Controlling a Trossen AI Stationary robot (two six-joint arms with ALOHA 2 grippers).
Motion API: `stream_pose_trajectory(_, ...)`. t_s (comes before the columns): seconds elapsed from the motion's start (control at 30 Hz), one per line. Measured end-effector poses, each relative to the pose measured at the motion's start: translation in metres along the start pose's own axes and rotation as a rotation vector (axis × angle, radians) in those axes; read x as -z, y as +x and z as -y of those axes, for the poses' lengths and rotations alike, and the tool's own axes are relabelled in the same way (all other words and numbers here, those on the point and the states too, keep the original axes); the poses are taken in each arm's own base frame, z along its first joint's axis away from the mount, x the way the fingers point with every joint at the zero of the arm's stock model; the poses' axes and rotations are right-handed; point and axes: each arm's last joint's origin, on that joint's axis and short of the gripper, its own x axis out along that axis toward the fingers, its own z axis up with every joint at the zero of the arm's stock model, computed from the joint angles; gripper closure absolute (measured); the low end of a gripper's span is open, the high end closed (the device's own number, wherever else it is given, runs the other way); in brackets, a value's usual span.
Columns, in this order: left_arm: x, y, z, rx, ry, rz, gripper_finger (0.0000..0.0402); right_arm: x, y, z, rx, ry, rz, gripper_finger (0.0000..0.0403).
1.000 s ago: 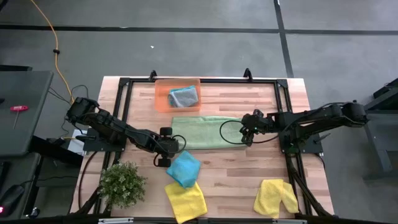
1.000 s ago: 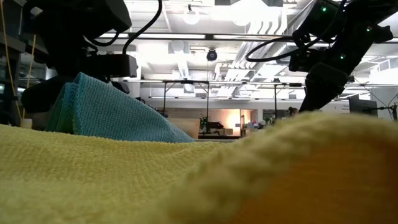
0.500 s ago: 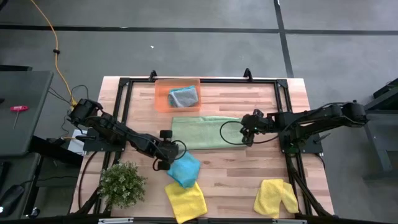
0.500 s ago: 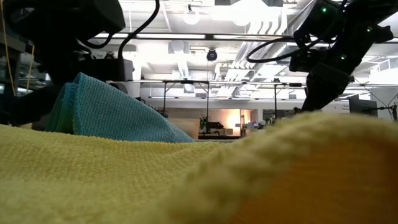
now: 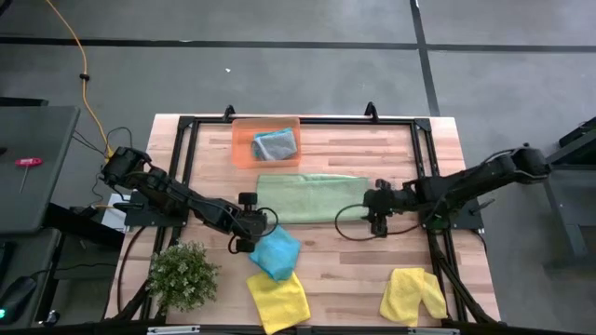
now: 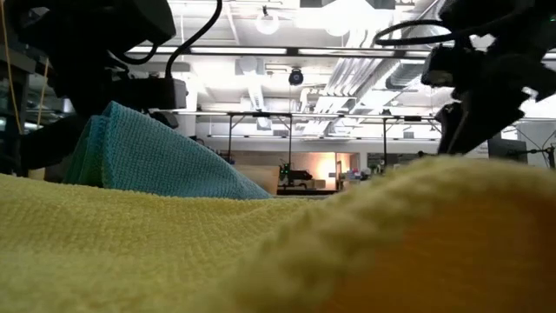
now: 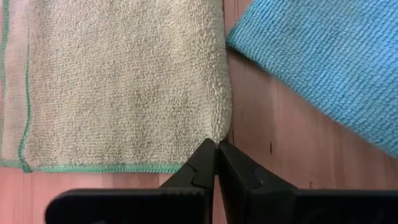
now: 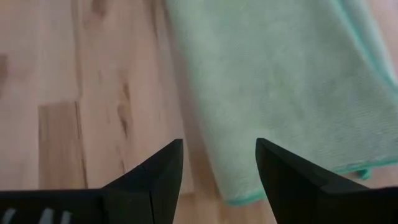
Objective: Fold microfiber towels
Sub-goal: Fold the green microfiber cloth
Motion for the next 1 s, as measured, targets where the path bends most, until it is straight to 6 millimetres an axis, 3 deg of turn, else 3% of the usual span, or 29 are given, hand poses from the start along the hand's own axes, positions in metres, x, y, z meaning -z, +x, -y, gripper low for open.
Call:
stream_pose_trajectory(0.2, 0.001, 0.000, 0.000, -0.005, -0.036, -0.007, 0.0400, 0.017, 0.002, -0.010, 0.077, -0.001, -0.107, 0.0208)
stream_pose_trajectory(0.33, 0.001, 0.000, -0.001, -0.009, -0.036, -0.008, 0.0401, 0.018, 0.008, -0.017, 0.137, -0.056, -0.082, 0.0208)
stream_pose_trajectory(0.73, 0.002, -0.001, -0.001, -0.012, -0.049, -0.020, 0.0401, 0.024, 0.042, -0.030, 0.120, -0.187, -0.163, 0.0208)
stream_pose_trajectory(1.0, 0.004, -0.001, -0.001, -0.016, -0.051, -0.036, 0.0401, 0.030, 0.050, -0.038, 0.127, -0.235, -0.182, 0.0221)
